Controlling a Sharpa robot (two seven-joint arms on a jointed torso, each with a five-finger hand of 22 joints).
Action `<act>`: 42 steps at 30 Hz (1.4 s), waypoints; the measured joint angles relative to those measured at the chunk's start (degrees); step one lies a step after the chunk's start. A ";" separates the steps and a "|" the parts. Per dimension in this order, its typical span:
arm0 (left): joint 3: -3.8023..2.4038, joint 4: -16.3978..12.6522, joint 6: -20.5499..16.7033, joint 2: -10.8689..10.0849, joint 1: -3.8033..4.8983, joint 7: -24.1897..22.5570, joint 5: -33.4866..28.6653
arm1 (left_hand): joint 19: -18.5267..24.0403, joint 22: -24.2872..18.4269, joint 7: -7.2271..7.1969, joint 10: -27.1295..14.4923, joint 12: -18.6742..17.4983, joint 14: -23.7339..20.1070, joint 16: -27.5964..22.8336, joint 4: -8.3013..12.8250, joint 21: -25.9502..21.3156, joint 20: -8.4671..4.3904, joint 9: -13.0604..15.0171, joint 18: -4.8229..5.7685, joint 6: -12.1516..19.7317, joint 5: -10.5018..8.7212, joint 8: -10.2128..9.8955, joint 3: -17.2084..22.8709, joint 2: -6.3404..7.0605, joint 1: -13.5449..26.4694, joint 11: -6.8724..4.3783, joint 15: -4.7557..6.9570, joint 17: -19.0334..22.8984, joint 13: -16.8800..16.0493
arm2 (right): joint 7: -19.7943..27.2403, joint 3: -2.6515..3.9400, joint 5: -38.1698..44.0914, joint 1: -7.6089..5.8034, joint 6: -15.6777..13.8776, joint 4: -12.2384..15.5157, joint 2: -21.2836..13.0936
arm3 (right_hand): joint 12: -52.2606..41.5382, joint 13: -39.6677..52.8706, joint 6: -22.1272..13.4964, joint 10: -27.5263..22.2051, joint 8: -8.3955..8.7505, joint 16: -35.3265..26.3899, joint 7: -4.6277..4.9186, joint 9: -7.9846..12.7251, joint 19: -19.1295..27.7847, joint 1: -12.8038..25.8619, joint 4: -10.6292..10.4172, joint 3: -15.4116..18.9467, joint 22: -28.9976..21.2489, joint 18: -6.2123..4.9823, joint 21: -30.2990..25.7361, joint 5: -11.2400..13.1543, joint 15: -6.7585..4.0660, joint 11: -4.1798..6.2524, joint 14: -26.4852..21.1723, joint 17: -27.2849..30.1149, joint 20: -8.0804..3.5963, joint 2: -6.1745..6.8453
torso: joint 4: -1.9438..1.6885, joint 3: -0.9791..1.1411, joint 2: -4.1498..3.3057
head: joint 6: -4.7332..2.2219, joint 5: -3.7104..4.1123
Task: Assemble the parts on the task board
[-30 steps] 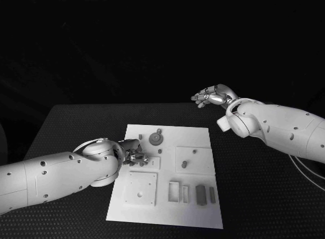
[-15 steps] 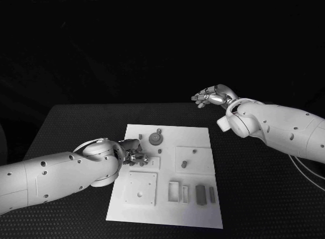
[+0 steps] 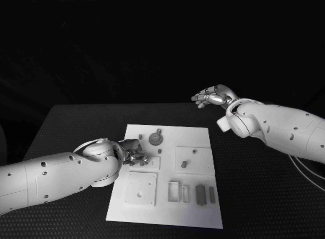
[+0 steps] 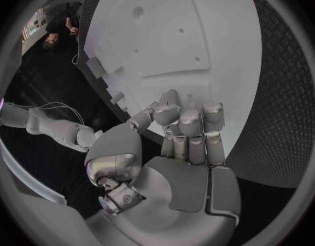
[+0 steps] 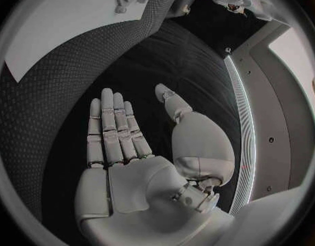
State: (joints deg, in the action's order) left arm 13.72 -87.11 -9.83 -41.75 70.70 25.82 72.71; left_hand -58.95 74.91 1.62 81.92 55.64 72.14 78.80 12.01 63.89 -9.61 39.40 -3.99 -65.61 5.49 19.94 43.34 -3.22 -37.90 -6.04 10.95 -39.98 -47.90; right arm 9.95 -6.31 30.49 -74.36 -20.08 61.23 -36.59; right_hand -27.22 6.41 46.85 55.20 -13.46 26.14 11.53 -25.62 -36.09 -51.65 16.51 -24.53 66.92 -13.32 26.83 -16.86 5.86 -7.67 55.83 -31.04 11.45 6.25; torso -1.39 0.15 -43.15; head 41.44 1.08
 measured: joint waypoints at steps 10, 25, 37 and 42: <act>-0.02 0.09 0.15 0.08 0.01 0.07 0.25 | 0.00 0.00 -0.10 0.01 0.00 0.01 0.00 -0.24 0.00 0.00 0.08 0.00 -0.10 0.00 0.00 -0.08 0.05 0.05 -0.01 0.01 0.06 0.06 | -0.02 0.00 -0.04 0.00 0.03 0.00 -0.01 | 0.00 -0.06 0.00 0.00 0.00 0.00 0.00 0.00 0.00 0.25 0.00 0.00 0.06 0.00 0.00 0.00 0.00 0.00 0.00 0.00 0.00 0.21 | -0.01 0.01 -0.01 | -0.05 0.00; -0.09 0.61 0.26 0.37 0.05 0.34 0.84 | 0.00 0.04 -0.39 -0.15 0.00 -0.25 0.00 -2.14 0.00 0.00 -0.44 -0.08 -0.40 -2.13 0.00 -0.71 2.12 0.03 0.15 0.35 0.48 0.51 | -0.04 0.00 -0.14 0.05 0.08 0.01 -0.03 | 0.00 -0.19 0.00 0.00 0.00 0.00 0.00 0.05 -0.01 0.52 0.00 0.00 0.11 0.00 0.00 -0.23 -0.01 0.00 0.01 0.05 -0.01 -0.07 | 0.01 0.03 -0.01 | -0.09 -0.07; -0.03 0.64 0.43 0.40 -0.04 0.59 1.02 | 0.00 0.03 -2.59 -1.36 0.27 0.11 -0.01 -2.68 0.00 0.00 -0.74 -0.92 -2.96 -2.13 -0.47 -1.10 5.21 -0.22 -0.25 0.74 0.75 0.80 | -0.05 0.00 -0.23 0.07 0.10 0.02 -0.07 | 0.00 -0.25 -0.17 0.00 0.00 -0.21 0.17 0.10 -0.01 0.52 0.00 0.00 0.16 0.00 0.00 -0.22 -0.01 0.00 0.01 0.05 -0.01 -0.06 | 0.01 0.04 0.00 | -0.12 -0.02; -0.03 0.57 0.59 0.35 -0.06 0.61 1.04 | 0.00 0.03 -2.66 -1.44 0.27 0.23 0.22 -2.68 0.00 0.00 -0.61 -0.92 -3.06 -2.13 -0.47 -1.10 5.65 -0.53 -0.32 0.85 0.75 0.86 | -0.06 0.00 -0.24 0.10 0.11 0.02 -0.09 | 0.00 -0.30 -0.17 0.00 0.00 -0.21 0.17 0.10 -0.01 0.52 0.00 0.00 0.16 0.00 0.00 -0.45 -0.01 0.00 0.01 0.10 -0.01 -0.06 | 0.02 0.04 0.00 | -0.03 0.02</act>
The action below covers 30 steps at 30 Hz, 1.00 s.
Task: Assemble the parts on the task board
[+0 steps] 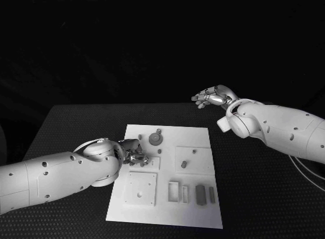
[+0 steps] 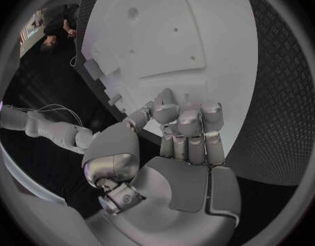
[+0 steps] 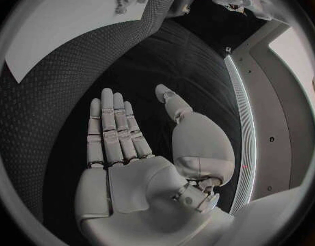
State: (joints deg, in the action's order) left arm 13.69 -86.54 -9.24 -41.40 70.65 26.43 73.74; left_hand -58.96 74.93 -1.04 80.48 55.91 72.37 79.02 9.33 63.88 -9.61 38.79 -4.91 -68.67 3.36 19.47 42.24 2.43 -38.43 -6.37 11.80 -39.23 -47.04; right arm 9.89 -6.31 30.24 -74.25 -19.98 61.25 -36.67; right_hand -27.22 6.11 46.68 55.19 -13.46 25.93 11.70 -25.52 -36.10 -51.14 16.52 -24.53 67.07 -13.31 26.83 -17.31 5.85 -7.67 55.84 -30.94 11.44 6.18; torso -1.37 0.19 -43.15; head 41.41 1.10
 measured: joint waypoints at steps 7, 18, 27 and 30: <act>0.00 -0.01 0.04 0.00 -0.04 0.02 0.02 | 0.00 0.00 0.00 0.00 0.00 0.02 0.00 -0.26 0.00 0.00 0.02 0.01 0.00 0.00 0.00 -0.26 0.61 -0.45 0.00 -0.01 0.16 0.15 | -0.01 0.00 -0.02 0.05 0.01 0.00 -0.03 | 0.00 0.00 0.00 0.00 0.00 0.00 0.00 0.05 0.00 0.19 0.00 0.00 0.05 -0.01 -0.22 0.00 0.00 0.00 0.00 0.00 0.00 -0.19 | -0.01 -0.02 -0.01 | 0.02 0.05; 0.03 -0.02 0.09 -0.01 -0.12 0.05 0.02 | 0.00 -0.01 0.31 0.09 0.21 0.35 0.00 -1.60 0.00 0.00 -0.10 0.00 -1.16 0.00 0.00 -0.79 3.55 -0.23 -0.19 0.29 0.36 0.41 | -0.02 0.00 -0.04 0.07 0.03 0.02 -0.03 | 0.00 -0.05 0.01 0.00 0.00 0.00 -0.01 0.05 0.00 0.45 0.00 0.00 0.05 -0.01 -0.22 0.00 0.00 0.00 0.00 -0.01 0.00 0.00 | -0.02 -0.02 -0.01 | -0.09 0.01; 0.04 0.05 0.09 -0.01 -0.14 0.09 0.02 | 0.00 -0.02 0.32 0.00 0.44 0.45 0.23 -5.71 0.00 0.00 -0.17 0.01 -1.16 -0.31 0.00 -0.34 7.23 0.53 -0.29 0.37 0.63 0.68 | -0.03 0.00 -0.05 0.08 0.04 0.02 -0.05 | 0.00 -0.06 0.01 0.00 0.00 0.01 -0.01 0.04 0.00 0.45 0.00 0.00 0.09 0.00 -0.22 0.00 -0.01 0.00 0.01 -0.01 0.00 0.00 | -0.01 -0.02 -0.01 | -0.05 -0.02; 0.04 0.07 0.09 -0.01 -0.14 0.11 0.02 | 0.00 -0.02 0.31 0.00 0.44 0.46 0.23 -6.21 0.00 0.00 -0.17 0.01 -1.16 -0.31 0.23 -0.29 7.83 0.44 -0.29 0.36 0.63 0.68 | -0.03 0.00 -0.06 0.08 0.04 0.02 -0.05 | 0.00 -0.10 0.02 0.00 0.00 0.01 -0.01 0.10 0.00 0.45 0.00 0.00 0.09 -0.01 -0.22 0.00 -0.01 0.00 0.01 -0.01 0.00 0.00 | -0.01 0.00 -0.01 | -0.03 -0.02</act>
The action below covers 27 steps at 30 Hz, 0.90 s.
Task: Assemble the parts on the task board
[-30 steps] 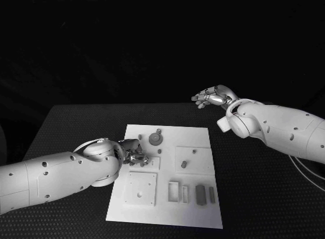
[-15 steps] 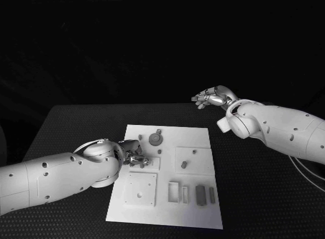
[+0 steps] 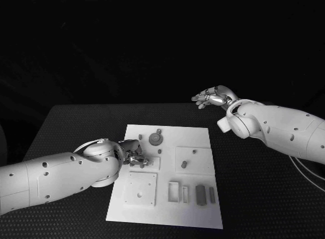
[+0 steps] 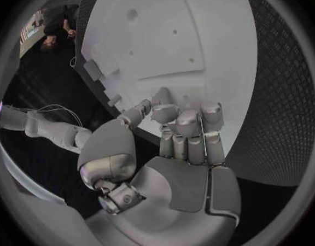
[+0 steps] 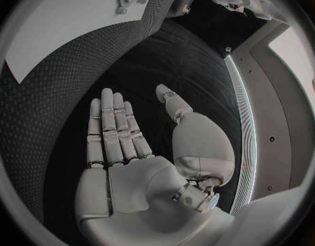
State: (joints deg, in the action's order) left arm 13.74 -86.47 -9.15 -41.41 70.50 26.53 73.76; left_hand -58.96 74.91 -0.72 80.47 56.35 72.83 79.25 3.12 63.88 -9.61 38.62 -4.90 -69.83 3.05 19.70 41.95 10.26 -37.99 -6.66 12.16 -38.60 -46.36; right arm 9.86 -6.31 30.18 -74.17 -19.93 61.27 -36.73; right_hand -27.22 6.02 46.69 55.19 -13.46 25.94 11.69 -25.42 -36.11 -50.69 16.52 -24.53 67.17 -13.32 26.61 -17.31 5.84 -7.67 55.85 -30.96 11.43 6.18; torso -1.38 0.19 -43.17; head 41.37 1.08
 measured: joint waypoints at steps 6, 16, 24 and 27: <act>0.00 0.02 0.00 0.00 0.00 0.01 -0.03 | 0.00 0.00 0.20 0.00 0.12 -0.05 0.22 -1.76 0.00 0.00 0.09 0.00 0.21 0.00 0.00 0.25 1.63 0.04 0.00 0.04 0.08 0.06 | -0.01 0.00 -0.01 0.00 0.00 0.00 -0.03 | 0.00 0.00 0.01 0.00 0.00 0.00 -0.01 0.00 0.00 0.00 0.00 0.00 0.00 0.00 0.00 0.00 0.00 0.00 0.00 0.05 0.00 0.00 | 0.02 0.00 0.00 | 0.01 0.01; 0.00 0.15 -0.04 0.04 -0.01 0.01 -0.24 | 0.00 -0.01 0.40 0.00 0.23 -0.12 0.44 -5.74 0.00 0.00 0.41 0.00 0.44 0.00 0.24 0.54 2.86 0.31 0.00 0.10 0.21 0.12 | -0.02 0.00 -0.02 0.00 0.02 0.00 -0.03 | 0.00 -0.05 0.03 0.00 0.00 0.00 -0.03 0.00 0.00 0.00 0.00 0.00 0.05 0.00 0.00 0.00 0.07 0.00 -0.07 0.05 0.00 0.00 | 0.00 -0.02 0.00 | 0.01 0.12; 0.00 0.27 -0.05 0.11 -0.01 -0.02 -0.47 | 0.00 -0.01 0.59 0.00 0.23 -0.13 0.44 -6.82 0.00 0.00 0.53 0.00 0.66 0.00 0.24 0.22 1.97 1.20 0.00 0.09 0.21 0.12 | -0.03 0.00 -0.02 0.00 0.03 0.00 -0.02 | 0.00 -0.09 0.04 0.00 0.00 0.00 -0.04 0.00 0.00 0.00 0.00 0.00 0.05 0.00 0.00 0.00 0.12 0.00 -0.12 0.05 0.00 0.00 | 0.01 -0.02 0.00 | -0.07 0.14; 0.00 0.35 -0.04 0.16 -0.01 -0.04 -0.58 | 0.00 -0.01 0.53 0.00 0.23 -0.14 0.44 -6.88 0.00 0.00 0.53 0.00 0.72 0.00 0.24 -0.08 1.05 1.13 0.00 0.08 0.27 0.12 | -0.03 0.00 -0.03 0.00 0.03 0.01 -0.02 | 0.00 -0.09 0.04 0.00 0.00 0.00 -0.04 0.01 0.00 0.00 0.00 0.00 0.06 0.00 0.00 0.00 0.12 0.00 -0.12 0.04 0.00 0.00 | 0.00 -0.02 0.00 | -0.08 0.18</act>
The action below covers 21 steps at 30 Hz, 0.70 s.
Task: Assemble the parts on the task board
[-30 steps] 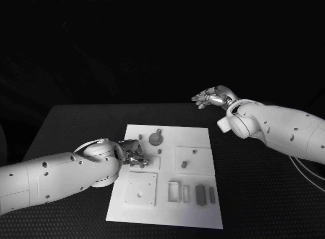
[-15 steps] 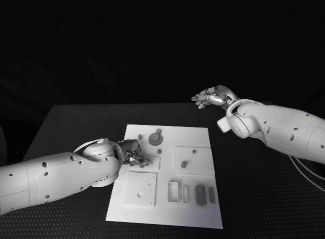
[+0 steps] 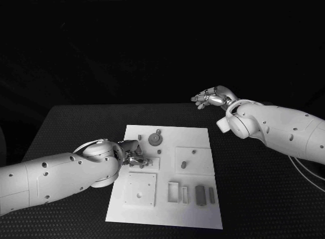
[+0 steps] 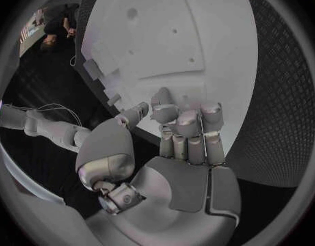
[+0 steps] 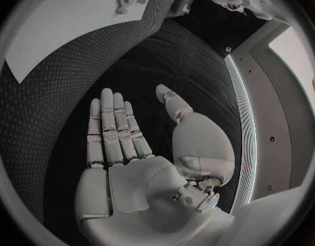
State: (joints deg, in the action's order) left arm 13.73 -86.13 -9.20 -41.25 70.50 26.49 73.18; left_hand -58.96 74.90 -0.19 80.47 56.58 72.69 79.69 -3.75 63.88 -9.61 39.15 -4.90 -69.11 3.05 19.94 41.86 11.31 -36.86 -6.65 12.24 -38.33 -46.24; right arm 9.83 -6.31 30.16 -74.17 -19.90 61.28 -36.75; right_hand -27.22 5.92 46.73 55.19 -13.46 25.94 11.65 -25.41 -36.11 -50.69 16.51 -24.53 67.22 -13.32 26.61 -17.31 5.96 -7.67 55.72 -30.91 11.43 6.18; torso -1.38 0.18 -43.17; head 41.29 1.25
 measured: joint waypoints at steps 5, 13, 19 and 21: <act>0.00 0.04 0.03 0.08 0.00 -0.05 -0.33 | 0.48 0.04 -0.01 0.00 0.22 -0.01 0.23 1.23 0.00 0.14 0.00 0.00 0.26 0.00 0.00 -1.22 -2.39 -0.20 0.00 -0.01 0.00 0.00 | -0.01 0.00 0.00 0.00 0.02 0.04 0.01 | 0.00 0.00 0.00 0.00 0.00 0.00 0.00 0.04 0.00 0.00 0.00 0.00 0.05 0.00 0.00 0.00 0.00 0.00 0.00 0.00 0.00 0.00 | 0.00 0.02 0.00 | 0.00 0.04; -0.01 0.13 0.31 0.22 0.00 -0.29 -1.27 | 1.07 0.04 0.07 -0.03 0.22 -0.43 0.23 4.87 0.23 0.36 -0.07 0.00 0.56 0.00 0.00 -2.45 -7.09 -0.91 0.03 0.02 0.13 0.07 | -0.05 0.00 -0.01 0.09 0.11 -0.04 0.13 | 0.00 -0.05 0.01 0.00 -0.29 0.00 -0.01 0.03 0.00 0.00 0.00 0.00 0.04 0.00 0.00 -0.22 -0.01 0.00 0.01 0.00 0.00 0.00 | 0.01 0.02 0.00 | 0.09 0.10; -0.02 0.16 0.64 0.28 0.00 -0.55 -1.88 | 1.34 0.03 0.04 -0.22 0.44 -0.52 0.23 7.50 0.23 0.50 -0.33 0.00 0.59 0.00 0.00 -2.55 -9.07 -1.21 0.21 -0.07 0.25 0.16 | -0.08 0.00 -0.01 0.19 0.19 -0.04 0.13 | 0.00 -0.05 0.01 0.00 -0.29 0.00 -0.01 0.03 0.00 0.00 0.00 0.00 0.10 0.00 0.00 -0.22 -0.01 0.00 0.01 0.05 0.00 0.00 | 0.00 0.05 0.00 | 0.17 0.12; -0.02 0.18 0.72 0.31 0.01 -0.62 -2.04 | 1.34 0.03 0.03 -0.22 0.44 -0.52 0.23 8.14 0.23 0.50 -0.42 0.00 0.60 0.00 -0.01 -2.53 -9.46 -0.93 0.22 -0.08 0.30 0.24 | -0.10 0.00 -0.01 0.21 0.21 -0.04 0.13 | 0.00 -0.05 0.01 0.00 -0.29 0.00 -0.01 0.03 0.00 0.00 0.00 0.00 0.10 0.00 0.00 -0.22 -0.01 0.00 0.01 0.05 0.00 0.00 | 0.00 0.05 0.00 | 0.17 0.12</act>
State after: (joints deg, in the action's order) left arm 13.71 -85.94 -8.48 -40.94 70.50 25.87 71.14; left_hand -57.61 74.94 -0.16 80.26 57.02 72.17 79.92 4.39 64.11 -9.11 38.74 -4.90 -68.52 3.05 19.93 39.33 1.85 -37.79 -6.44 12.16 -38.02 -46.01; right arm 9.73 -6.32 30.15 -73.96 -19.69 61.24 -36.61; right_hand -27.22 5.87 46.74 55.19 -13.75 25.94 11.64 -25.38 -36.11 -50.70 16.51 -24.53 67.33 -13.31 26.61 -17.53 5.95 -7.67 55.74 -30.86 11.43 6.18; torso -1.38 0.23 -43.17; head 41.46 1.37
